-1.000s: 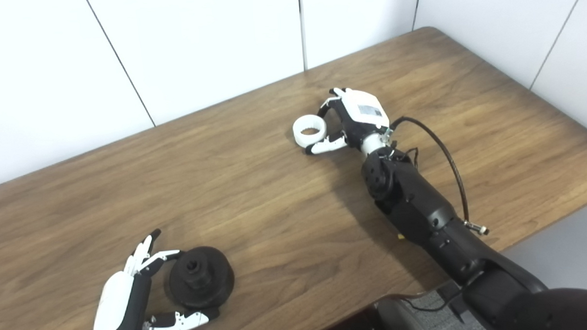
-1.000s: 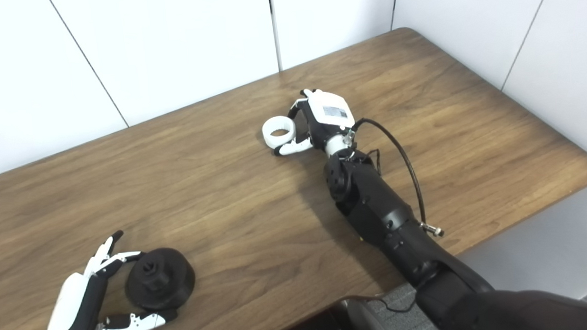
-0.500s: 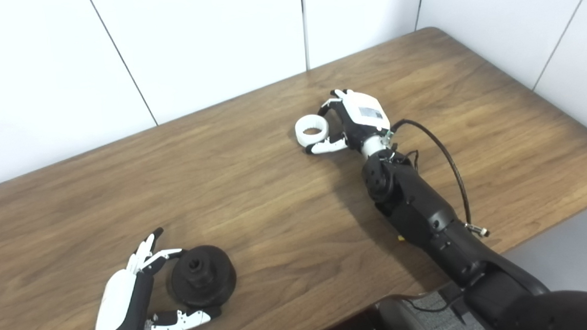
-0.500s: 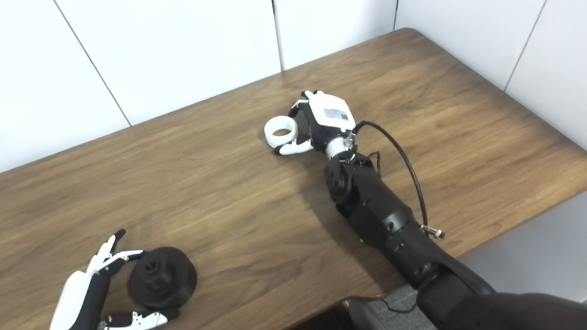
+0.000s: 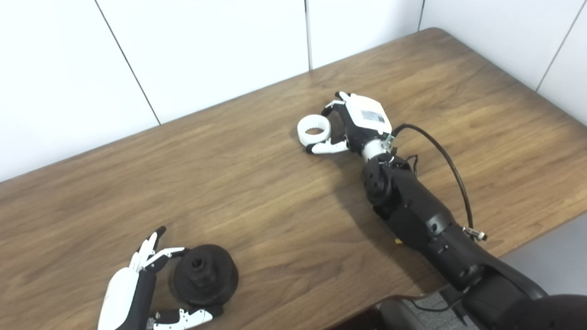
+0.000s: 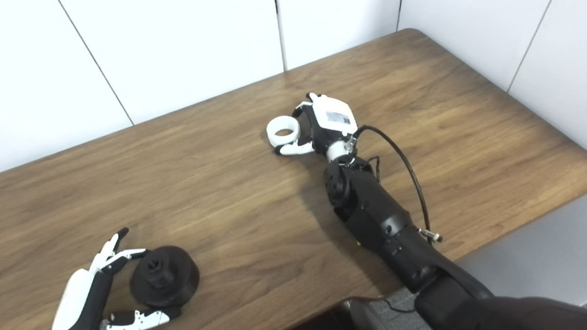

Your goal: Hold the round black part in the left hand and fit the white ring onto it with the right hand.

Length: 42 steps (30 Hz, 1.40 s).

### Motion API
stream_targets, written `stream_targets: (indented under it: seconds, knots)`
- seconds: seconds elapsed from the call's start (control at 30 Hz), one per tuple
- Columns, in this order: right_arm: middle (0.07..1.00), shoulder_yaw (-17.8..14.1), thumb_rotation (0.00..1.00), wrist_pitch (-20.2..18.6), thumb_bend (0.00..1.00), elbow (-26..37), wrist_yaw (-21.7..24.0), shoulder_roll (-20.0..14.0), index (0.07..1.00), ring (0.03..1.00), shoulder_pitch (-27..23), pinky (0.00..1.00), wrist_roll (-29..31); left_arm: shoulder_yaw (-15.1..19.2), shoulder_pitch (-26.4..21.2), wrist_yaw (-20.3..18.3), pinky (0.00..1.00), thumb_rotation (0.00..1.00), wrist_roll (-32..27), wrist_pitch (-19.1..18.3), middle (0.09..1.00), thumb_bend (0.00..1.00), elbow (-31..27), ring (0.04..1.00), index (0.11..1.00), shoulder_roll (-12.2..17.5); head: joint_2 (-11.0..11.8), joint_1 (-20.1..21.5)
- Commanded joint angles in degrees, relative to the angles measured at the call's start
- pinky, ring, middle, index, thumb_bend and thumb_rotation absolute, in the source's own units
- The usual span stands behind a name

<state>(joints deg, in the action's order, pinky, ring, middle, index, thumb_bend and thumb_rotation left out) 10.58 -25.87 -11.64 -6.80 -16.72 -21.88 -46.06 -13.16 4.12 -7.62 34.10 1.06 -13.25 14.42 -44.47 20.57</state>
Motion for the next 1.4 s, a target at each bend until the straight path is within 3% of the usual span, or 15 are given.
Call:
stream_targets:
  seconds: [0.0,0.47,0.8,0.97,1.0,1.07,1.37]
  knots:
    - [0.934,0.8,0.43,0.3,0.88,0.1,-0.1,0.8,0.722,0.957,-1.5,0.95,0.2,0.4,-0.8,0.7,1.0,0.28,0.9,0.5,1.0,0.87,-2.2,1.0,0.603,0.2,-0.1,0.0]
    - [0.933,1.6,0.42,0.4,0.86,-1.4,-1.0,1.6,0.717,0.95,-1.7,0.94,0.9,0.5,-0.6,0.5,1.0,0.29,1.0,-0.1,1.0,0.88,-2.7,1.0,0.606,-0.1,-0.6,-0.4]
    - [0.919,1.1,0.28,2.0,0.79,-1.5,-3.0,2.0,0.657,0.953,-1.3,0.98,2.9,0.5,-0.6,0.6,1.0,0.29,1.3,0.1,1.0,0.88,-2.6,1.0,0.606,-0.4,-0.7,-0.8]
    - [0.892,0.8,0.18,4.9,0.76,-2.7,-6.3,2.5,0.606,0.929,-1.1,0.97,3.9,0.6,-0.5,0.5,1.0,0.3,1.2,-0.2,1.0,0.88,-2.8,1.0,0.605,-0.5,-0.8,-1.1]
    - [0.887,0.8,0.16,5.4,0.64,-2.9,-6.9,2.7,0.55,0.928,-1.0,0.98,4.1,0.6,-0.5,0.5,1.0,0.3,1.2,-0.2,1.0,0.88,-2.8,1.0,0.606,-0.5,-0.8,-1.1]
    - [0.876,0.7,0.14,5.9,0.54,-3.2,-8.0,2.8,0.502,0.925,-1.0,1.0,4.5,0.7,-0.5,0.5,1.0,0.29,1.0,0.0,1.0,0.88,-2.7,1.0,0.605,-0.5,-0.8,-1.1]
    - [0.854,0.3,0.14,6.5,0.52,-3.5,-9.8,2.6,0.486,0.922,-1.0,1.0,4.7,0.8,-0.6,0.3,1.0,0.29,1.3,-0.3,1.0,0.88,-2.9,1.0,0.605,-0.6,-0.9,-1.1]
